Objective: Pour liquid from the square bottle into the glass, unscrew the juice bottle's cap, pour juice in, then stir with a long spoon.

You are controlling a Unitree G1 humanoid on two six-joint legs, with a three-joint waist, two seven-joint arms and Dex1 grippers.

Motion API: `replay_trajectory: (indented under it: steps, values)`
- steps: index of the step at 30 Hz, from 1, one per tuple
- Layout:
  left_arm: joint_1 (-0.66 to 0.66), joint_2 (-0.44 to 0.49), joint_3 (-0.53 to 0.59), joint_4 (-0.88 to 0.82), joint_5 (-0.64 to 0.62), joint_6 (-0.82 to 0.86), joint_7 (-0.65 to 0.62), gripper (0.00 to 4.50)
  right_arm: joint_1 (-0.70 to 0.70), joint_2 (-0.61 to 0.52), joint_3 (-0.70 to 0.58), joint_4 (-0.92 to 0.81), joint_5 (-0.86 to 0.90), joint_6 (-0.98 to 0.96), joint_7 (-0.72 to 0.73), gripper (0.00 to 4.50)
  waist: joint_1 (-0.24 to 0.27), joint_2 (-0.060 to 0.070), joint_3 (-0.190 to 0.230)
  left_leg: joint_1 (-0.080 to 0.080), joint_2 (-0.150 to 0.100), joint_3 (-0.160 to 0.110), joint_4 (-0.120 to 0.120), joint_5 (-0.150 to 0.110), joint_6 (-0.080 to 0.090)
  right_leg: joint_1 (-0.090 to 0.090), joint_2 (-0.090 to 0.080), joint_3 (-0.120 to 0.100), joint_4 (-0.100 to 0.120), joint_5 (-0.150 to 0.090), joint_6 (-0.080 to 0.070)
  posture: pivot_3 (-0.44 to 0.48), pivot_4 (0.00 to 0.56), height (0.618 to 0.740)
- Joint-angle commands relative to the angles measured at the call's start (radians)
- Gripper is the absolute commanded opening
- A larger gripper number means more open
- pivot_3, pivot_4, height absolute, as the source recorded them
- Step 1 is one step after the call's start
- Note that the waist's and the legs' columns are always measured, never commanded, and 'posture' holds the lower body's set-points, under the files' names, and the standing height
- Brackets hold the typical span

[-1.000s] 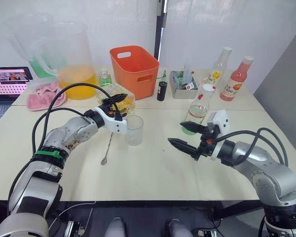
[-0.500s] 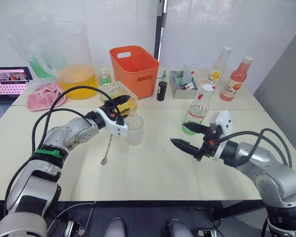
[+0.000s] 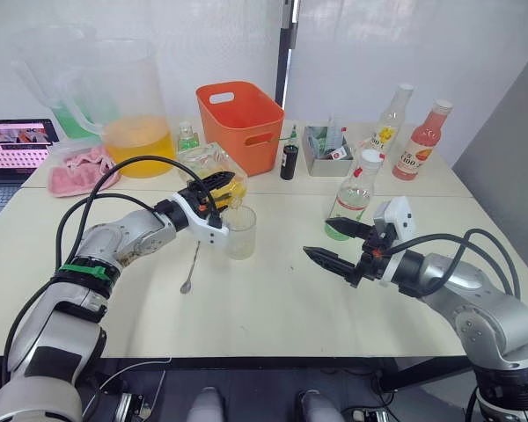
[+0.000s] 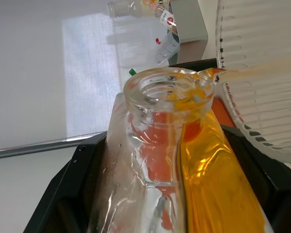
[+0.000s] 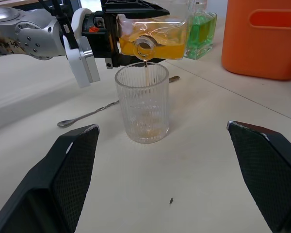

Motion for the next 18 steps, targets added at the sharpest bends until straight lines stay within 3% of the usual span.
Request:
replay_trajectory:
  steps: [1,18]
  values:
    - [-0.068,0.019,0.030,-0.058,-0.013,-0.002,0.060,2.81,-0.011,0.001,-0.017,-0.028,0.021,0.000,0.000,4.47,0.000,0.000,0.000,0.000,0.000,0.000,0.000,0.000,0.000,0.000,0.000,0.000,0.000,0.000,0.000,0.000,0.150,0.703]
    - [-0.066,0.032,0.017,-0.073,0.012,0.009,0.089,2.81,-0.023,0.013,-0.007,-0.031,0.024,0.004,0.005,4.47,0.000,0.000,0.000,0.000,0.000,0.000,0.000,0.000,0.000,0.000,0.000,0.000,0.000,0.000,0.000,0.000,0.150,0.703]
